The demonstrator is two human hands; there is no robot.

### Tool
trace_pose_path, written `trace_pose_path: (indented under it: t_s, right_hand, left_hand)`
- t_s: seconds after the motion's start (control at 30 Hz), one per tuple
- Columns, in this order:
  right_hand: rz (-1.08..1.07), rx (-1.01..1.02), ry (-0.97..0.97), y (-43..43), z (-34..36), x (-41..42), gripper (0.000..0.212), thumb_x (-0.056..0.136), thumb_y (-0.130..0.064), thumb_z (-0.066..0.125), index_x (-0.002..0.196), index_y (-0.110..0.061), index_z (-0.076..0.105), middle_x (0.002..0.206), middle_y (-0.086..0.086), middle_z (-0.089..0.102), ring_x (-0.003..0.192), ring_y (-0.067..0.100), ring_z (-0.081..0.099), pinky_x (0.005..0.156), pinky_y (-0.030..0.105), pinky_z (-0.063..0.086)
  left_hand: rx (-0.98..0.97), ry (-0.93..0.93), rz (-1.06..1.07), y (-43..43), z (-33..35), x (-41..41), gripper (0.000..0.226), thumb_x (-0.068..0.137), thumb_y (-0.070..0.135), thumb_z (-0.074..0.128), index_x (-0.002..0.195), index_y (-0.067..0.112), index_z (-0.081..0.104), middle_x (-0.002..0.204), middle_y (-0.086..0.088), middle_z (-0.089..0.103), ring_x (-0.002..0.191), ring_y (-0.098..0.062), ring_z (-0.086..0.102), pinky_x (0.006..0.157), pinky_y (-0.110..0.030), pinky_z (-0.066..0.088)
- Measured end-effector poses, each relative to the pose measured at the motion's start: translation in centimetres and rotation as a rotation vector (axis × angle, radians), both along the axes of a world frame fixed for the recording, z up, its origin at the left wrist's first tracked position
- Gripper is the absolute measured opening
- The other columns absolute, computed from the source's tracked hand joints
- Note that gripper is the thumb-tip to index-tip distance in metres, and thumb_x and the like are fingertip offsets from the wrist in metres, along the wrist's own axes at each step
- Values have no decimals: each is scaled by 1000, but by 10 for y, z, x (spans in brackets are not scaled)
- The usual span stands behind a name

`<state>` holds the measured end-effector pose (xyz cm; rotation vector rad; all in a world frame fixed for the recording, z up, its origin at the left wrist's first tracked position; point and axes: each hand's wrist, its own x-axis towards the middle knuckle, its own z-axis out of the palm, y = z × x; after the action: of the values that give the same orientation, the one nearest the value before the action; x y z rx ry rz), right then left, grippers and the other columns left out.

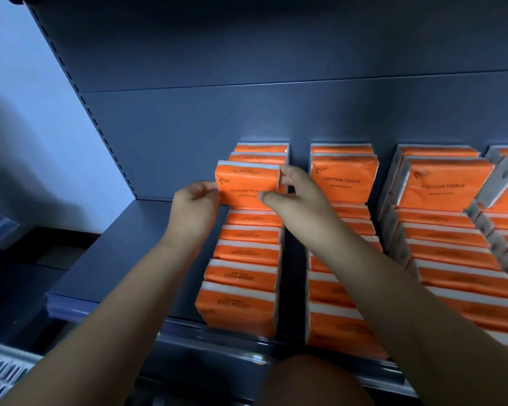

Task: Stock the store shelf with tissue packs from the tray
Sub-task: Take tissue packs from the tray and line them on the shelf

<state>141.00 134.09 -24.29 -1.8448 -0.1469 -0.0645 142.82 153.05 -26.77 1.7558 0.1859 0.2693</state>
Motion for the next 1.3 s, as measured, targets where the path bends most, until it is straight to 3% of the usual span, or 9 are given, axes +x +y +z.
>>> trace_pose_path:
  t_s: [0.1, 0.27, 0.53, 0.63, 0.73, 0.87, 0.97, 1.07, 1.3]
  right_hand:
    - [-46, -83, -29, 3, -6, 2, 34, 91, -25, 71, 120, -15, 58, 123, 3, 61, 107, 18, 66, 97, 45, 56]
    - [-83, -118, -78, 7, -13, 5, 47, 77, -38, 65, 123, -40, 57, 124, -11, 61, 111, 9, 63, 95, 40, 57]
    - [-68, -299, -28, 2, -20, 6, 51, 86, -39, 66, 136, -32, 56, 126, -10, 56, 104, 5, 62, 84, 28, 55]
    - [-102, -401, -39, -4, -15, -2, 52, 90, -47, 65, 137, -27, 54, 127, -8, 56, 112, 13, 60, 89, 32, 53]
    - [-164, -526, -95, -8, -11, -21, 58, 95, -48, 61, 145, -21, 49, 134, -1, 55, 125, 20, 54, 96, 30, 44]
    - [-165, -663, -270, 5, -10, -52, 62, 92, -62, 46, 140, -22, 54, 126, -5, 59, 116, 18, 58, 95, 38, 52]
    - [-76, -694, -377, 24, -18, -66, 67, 94, -59, 43, 143, -15, 54, 134, 0, 60, 124, 22, 56, 104, 40, 47]
    - [7, -700, -453, 48, -27, -85, 68, 98, -56, 43, 149, -12, 49, 147, 4, 54, 139, 23, 48, 114, 43, 42]
    - [272, -773, -656, 107, -60, -146, 65, 102, -51, 39, 153, -11, 46, 157, 6, 48, 154, 23, 31, 127, 45, 19]
  left_hand:
    - [13, 35, -22, -1, -1, 4, 30, 101, 4, 50, 95, 17, 76, 87, 8, 79, 90, -11, 76, 77, -23, 55]
    - [15, 41, -54, -1, -3, 6, 28, 103, 6, 49, 101, 16, 76, 91, 8, 80, 90, -9, 76, 77, -23, 55]
    - [-30, 37, -108, 2, -13, 4, 28, 107, 5, 48, 108, 14, 75, 103, 2, 80, 99, -15, 76, 85, -30, 59]
    - [6, 34, -58, 7, -18, 3, 24, 106, 9, 52, 119, 17, 71, 110, 6, 77, 107, -13, 72, 93, -30, 57]
    - [161, 16, 32, 12, -23, -9, 26, 104, 17, 56, 128, 19, 66, 121, 8, 71, 117, -10, 65, 109, -37, 50]
    - [568, -35, 5, 16, -24, -43, 40, 104, 39, 55, 141, 24, 58, 135, 9, 65, 116, -10, 62, 97, -32, 47]
    - [772, -40, 63, 17, -22, -74, 49, 105, 48, 49, 146, 21, 53, 142, 1, 62, 126, -23, 58, 97, -38, 46]
    - [886, -64, 146, 26, -27, -116, 58, 101, 52, 43, 143, 14, 55, 136, -9, 64, 128, -32, 55, 100, -46, 48]
    - [1003, 0, 314, 72, -63, -220, 63, 97, 50, 42, 141, 9, 57, 145, -12, 60, 132, -37, 54, 111, -55, 40]
